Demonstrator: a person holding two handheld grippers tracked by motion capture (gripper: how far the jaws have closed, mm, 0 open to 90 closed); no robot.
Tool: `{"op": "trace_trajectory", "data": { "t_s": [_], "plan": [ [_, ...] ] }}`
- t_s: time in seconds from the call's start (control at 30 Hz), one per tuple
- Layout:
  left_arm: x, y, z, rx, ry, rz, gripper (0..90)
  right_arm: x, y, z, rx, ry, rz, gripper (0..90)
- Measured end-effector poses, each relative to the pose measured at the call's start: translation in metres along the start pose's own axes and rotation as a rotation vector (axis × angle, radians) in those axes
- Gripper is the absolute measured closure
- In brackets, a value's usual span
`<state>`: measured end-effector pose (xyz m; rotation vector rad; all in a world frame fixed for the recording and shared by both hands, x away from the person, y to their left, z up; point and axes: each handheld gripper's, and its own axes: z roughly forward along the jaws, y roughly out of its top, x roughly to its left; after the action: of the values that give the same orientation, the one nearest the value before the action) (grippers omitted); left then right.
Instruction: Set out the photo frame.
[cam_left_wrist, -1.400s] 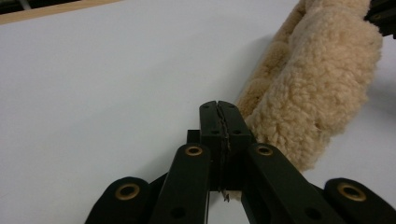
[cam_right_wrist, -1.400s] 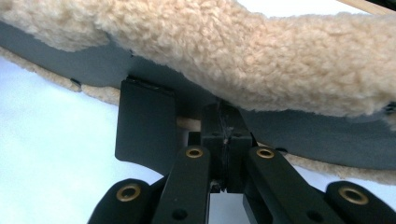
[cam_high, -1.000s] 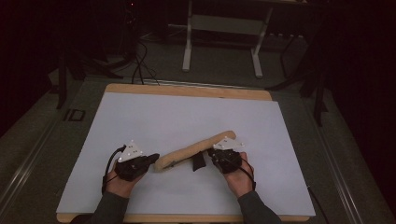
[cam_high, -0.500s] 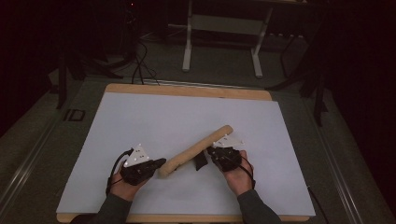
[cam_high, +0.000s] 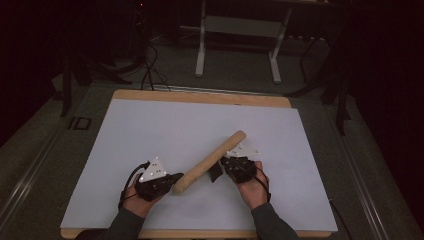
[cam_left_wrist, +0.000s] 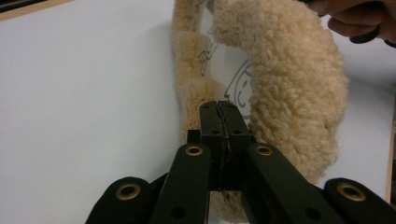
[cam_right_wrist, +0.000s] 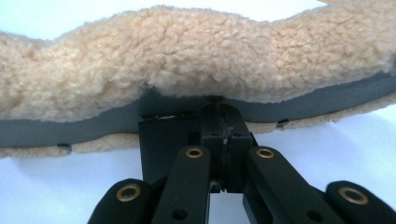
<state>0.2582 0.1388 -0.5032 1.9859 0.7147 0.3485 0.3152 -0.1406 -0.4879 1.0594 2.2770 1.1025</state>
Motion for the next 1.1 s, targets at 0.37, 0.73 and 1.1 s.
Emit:
{"op": "trace_trajectory", "data": {
  "t_s": [0.37, 0.73, 1.1],
  "plan": [
    [-0.006, 0.001, 0.006, 0.006, -0.026, 0.018, 90.0, 0.000, 0.004, 0.002, 0.010, -0.002, -0.006, 89.6],
    [-0.013, 0.002, 0.013, 0.009, -0.062, 0.031, 90.0, 0.005, 0.008, 0.005, 0.010, 0.007, -0.023, 89.6],
    [-0.021, 0.003, 0.022, 0.020, -0.084, 0.051, 90.0, 0.010, 0.011, 0.007, 0.011, 0.017, -0.036, 89.6]
  ]
}}
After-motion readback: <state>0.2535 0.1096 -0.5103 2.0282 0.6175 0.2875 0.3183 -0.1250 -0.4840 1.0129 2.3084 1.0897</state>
